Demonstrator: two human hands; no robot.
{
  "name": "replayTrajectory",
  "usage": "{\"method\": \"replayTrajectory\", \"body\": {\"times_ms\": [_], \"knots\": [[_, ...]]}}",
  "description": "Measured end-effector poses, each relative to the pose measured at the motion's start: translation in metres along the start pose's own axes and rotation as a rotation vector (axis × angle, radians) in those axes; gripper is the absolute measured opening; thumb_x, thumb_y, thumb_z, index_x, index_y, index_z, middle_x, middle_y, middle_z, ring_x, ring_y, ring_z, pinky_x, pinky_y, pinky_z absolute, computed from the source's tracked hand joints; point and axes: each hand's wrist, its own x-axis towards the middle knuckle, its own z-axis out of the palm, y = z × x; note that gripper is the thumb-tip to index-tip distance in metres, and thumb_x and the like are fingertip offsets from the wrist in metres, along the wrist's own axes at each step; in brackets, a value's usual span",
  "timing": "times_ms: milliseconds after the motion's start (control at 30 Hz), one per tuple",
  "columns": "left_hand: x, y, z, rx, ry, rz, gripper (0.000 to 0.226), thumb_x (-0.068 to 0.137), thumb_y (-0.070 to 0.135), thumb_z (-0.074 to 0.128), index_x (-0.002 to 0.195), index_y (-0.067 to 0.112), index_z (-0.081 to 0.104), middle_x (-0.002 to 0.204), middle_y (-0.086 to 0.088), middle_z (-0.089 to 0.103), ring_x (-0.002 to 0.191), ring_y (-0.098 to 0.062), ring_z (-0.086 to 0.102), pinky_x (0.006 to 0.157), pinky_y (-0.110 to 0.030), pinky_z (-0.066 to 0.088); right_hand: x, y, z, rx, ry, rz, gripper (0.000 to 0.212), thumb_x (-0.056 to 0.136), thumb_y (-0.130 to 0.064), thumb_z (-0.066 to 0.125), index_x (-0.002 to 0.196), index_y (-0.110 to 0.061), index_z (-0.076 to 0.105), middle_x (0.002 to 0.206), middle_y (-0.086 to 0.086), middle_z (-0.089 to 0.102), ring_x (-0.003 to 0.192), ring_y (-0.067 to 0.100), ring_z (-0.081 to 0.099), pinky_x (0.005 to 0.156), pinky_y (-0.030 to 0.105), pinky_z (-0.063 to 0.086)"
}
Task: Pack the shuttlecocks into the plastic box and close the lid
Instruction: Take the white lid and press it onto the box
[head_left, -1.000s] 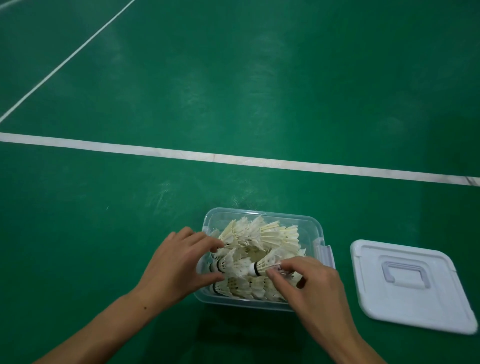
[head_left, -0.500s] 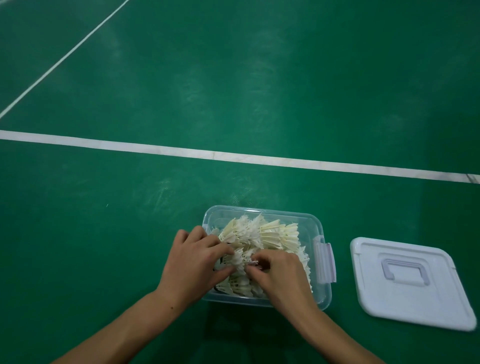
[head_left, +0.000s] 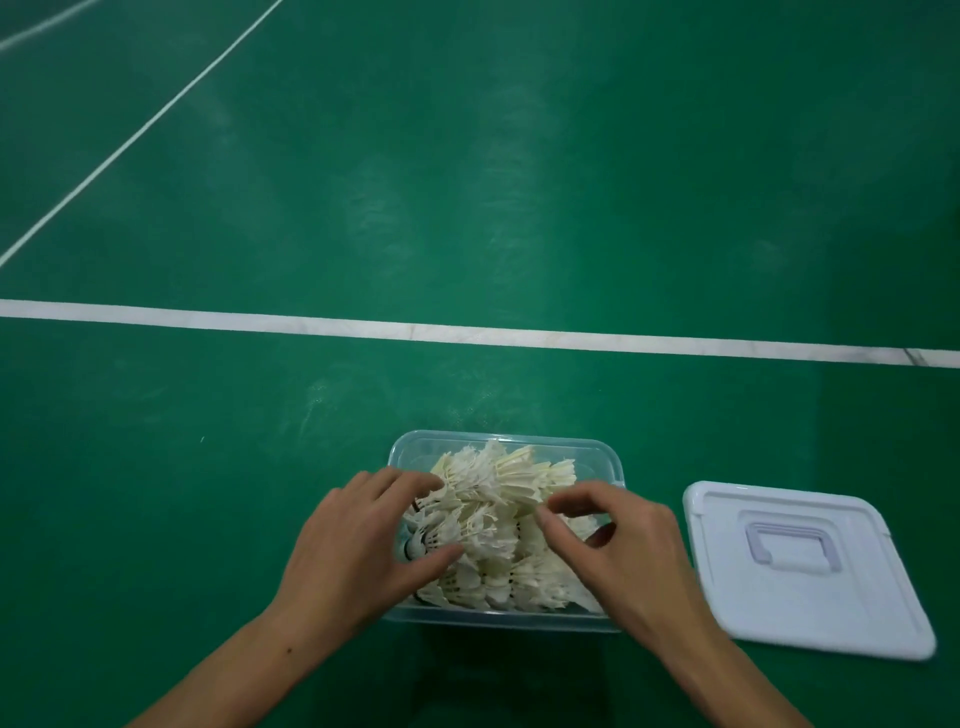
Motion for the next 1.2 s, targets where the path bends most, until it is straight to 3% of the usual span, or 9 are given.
{"method": "replayTrajectory", "body": {"times_ms": [200,333,533,733,833,967,1100,1200], "knots": [[0.037,0.061,0.012,-0.210,0.081,0.064,0.059,0.084,0.076,0.061,0.128,0.037,0.061,0.118,0.025,0.061,0.103,0.003,0.056,0.086,-0.022,0.048,0.018,0.055,-0.052,-0.006,0.193,-0.011,0.019,0.086,-0.044,0.080,0.101,-0.033,0.073,0.098,-0.022,0.074,0.094,0.002,0.070,0.074,0.030,0.059],[0.068,0.116,0.043,-0.241,0.020,0.195,0.060,0.086,0.076,0.059,0.131,0.036,0.059,0.123,0.020,0.061,0.110,-0.003,0.055,0.094,-0.028,0.050,0.005,0.104,-0.090,0.003,0.278,0.102,0.015,0.087,-0.040,0.080,0.099,-0.035,0.073,0.098,-0.023,0.075,0.099,0.002,0.070,0.080,0.033,0.059],[0.102,0.189,0.098,-0.284,-0.123,0.313,0.066,0.086,0.078,0.053,0.134,0.033,0.057,0.125,0.014,0.060,0.115,-0.006,0.053,0.099,-0.030,0.048,-0.019,0.196,-0.149,-0.102,0.341,0.270,0.022,0.085,-0.053,0.073,0.101,-0.038,0.072,0.102,-0.027,0.073,0.102,-0.001,0.069,0.084,0.039,0.060],[0.115,0.239,0.174,-0.409,-0.344,0.184,0.073,0.089,0.070,0.062,0.147,0.030,0.043,0.136,0.003,0.058,0.126,-0.015,0.053,0.104,-0.036,0.047,-0.041,0.268,-0.181,-0.294,0.255,0.436,0.039,0.090,-0.055,0.069,0.118,-0.028,0.070,0.120,-0.013,0.072,0.111,0.011,0.066,0.094,0.042,0.057],[0.113,0.249,0.204,-0.466,-0.438,-0.013,0.083,0.090,0.067,0.061,0.154,0.021,0.035,0.147,-0.005,0.057,0.133,-0.026,0.053,0.107,-0.041,0.046,-0.048,0.298,-0.180,-0.351,0.153,0.531,0.054,0.090,-0.055,0.069,0.132,-0.021,0.064,0.135,-0.001,0.067,0.123,0.022,0.061,0.101,0.040,0.051],[0.112,0.257,0.231,-0.509,-0.525,-0.215,0.080,0.095,0.053,0.064,0.156,0.014,0.029,0.144,-0.009,0.060,0.132,-0.033,0.056,0.105,-0.043,0.049,-0.054,0.335,-0.176,-0.328,0.097,0.638,0.080,0.083,-0.068,0.058,0.144,-0.016,0.054,0.146,0.010,0.058,0.134,0.032,0.052,0.111,0.045,0.045],[0.107,0.268,0.233,-0.619,-0.531,-0.301,0.084,0.095,0.040,0.068,0.162,0.016,0.022,0.155,-0.008,0.051,0.136,-0.029,0.054,0.109,-0.039,0.045,-0.056,0.337,-0.168,-0.284,0.175,0.640,0.063,0.092,-0.051,0.066,0.142,-0.014,0.055,0.140,0.010,0.061,0.133,0.032,0.051,0.108,0.044,0.047],[0.105,0.273,0.223,-0.688,-0.498,-0.340,0.081,0.093,0.030,0.071,0.160,0.019,0.027,0.145,-0.001,0.054,0.123,-0.022,0.057,0.098,-0.032,0.044,-0.058,0.330,-0.164,-0.198,0.255,0.646,0.052,0.097,-0.038,0.067,0.141,-0.014,0.057,0.139,0.008,0.064,0.131,0.031,0.052,0.107,0.043,0.048]]}}
